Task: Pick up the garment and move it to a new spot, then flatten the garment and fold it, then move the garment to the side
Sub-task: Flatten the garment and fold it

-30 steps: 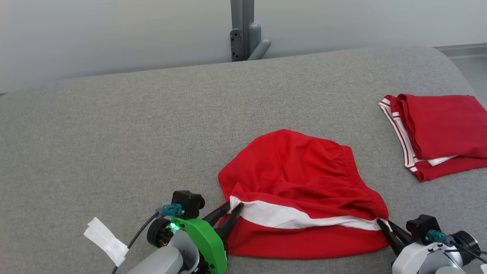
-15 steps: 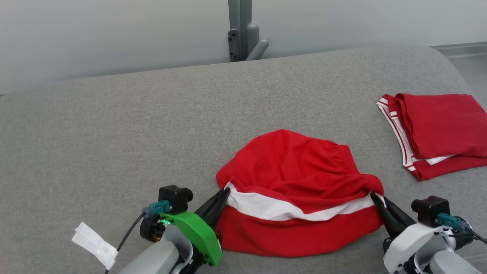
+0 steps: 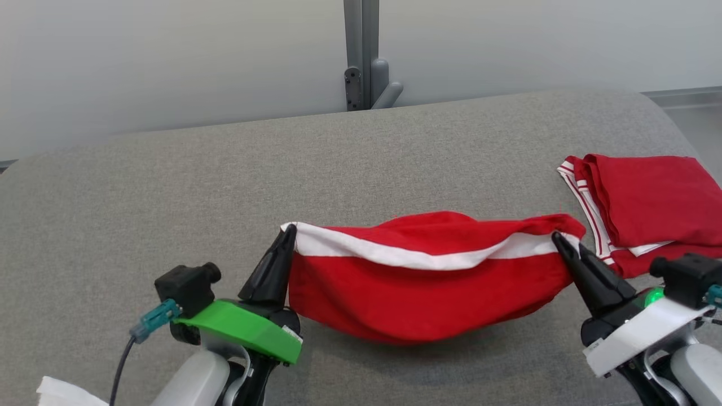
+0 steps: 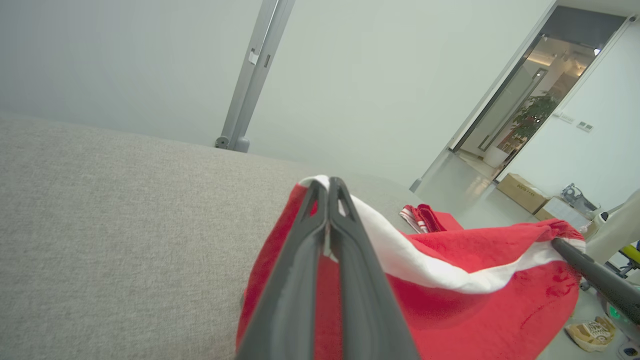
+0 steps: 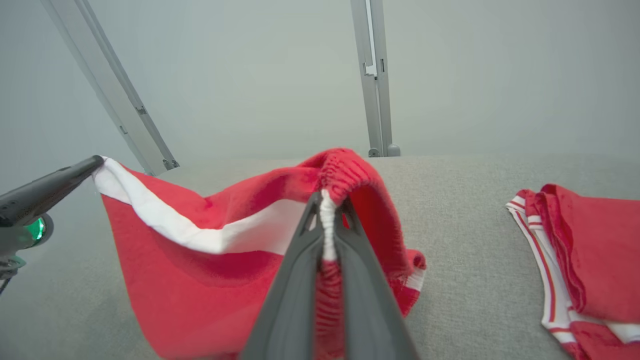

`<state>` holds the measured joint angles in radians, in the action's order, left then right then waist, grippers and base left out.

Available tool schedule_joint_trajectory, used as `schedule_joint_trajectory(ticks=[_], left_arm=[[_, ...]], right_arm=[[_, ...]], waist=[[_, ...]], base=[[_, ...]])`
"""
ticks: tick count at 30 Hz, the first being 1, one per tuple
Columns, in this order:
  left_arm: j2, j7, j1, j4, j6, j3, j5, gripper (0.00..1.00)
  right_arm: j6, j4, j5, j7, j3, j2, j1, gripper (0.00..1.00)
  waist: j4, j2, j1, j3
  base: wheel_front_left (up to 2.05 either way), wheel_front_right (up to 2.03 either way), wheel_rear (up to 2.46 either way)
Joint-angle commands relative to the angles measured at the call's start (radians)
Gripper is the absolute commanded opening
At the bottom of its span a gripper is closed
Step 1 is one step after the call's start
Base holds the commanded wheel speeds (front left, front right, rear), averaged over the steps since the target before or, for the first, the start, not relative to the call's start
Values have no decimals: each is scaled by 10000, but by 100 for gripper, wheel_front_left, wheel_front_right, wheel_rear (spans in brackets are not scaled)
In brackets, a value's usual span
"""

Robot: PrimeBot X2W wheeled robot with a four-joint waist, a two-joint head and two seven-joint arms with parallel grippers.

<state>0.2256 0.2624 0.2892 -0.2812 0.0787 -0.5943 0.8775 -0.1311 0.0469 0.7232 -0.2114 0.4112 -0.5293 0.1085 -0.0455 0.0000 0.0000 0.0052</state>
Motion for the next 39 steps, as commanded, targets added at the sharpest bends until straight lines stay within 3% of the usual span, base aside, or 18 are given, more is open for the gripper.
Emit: schedule_joint_trajectory(ticks=[1,6,14,20,25,30,34,39], left_arm=[[-16,26,-212,366,-30,270,-131,0],[-102,15,-642,1921,-60,1259,-321,0],[173,-297,-16,4053,-320,1809,-285,0],[293,-1050,1342,4390,-466,1961,-212,0],[110,-1579,3401,2977,-319,2137,-82,0],[-111,-1665,6347,628,-264,2419,-455,0],[-160,-1272,8777,-1329,-186,2564,-917,0],[-552,-130,10813,-2892,-42,2603,-1850,0]], right_arm=[[8,-377,73,109,-214,-188,-164,0],[7,-1863,214,633,-1130,-511,-424,0],[7,-3553,177,1832,-2387,-424,-440,0],[5,-3744,225,2926,-2265,-286,807,0],[5,-2499,129,3519,-1710,-175,3195,0],[3,-173,-330,3422,-1168,607,6586,0],[5,2337,-1151,2719,-807,1423,9379,0],[10,5174,-2497,937,-975,2224,11765,0]], waist=[[17,0,0,-118],[29,0,0,-257],[120,0,0,-279],[253,0,0,214],[522,0,0,1183],[789,0,0,2395],[879,0,0,3172],[1157,0,0,4005]], base=[[0,0,0],[0,0,0],[0,0,0],[0,0,0],[0,0,0],[0,0,0],[0,0,0],[0,0,0]])
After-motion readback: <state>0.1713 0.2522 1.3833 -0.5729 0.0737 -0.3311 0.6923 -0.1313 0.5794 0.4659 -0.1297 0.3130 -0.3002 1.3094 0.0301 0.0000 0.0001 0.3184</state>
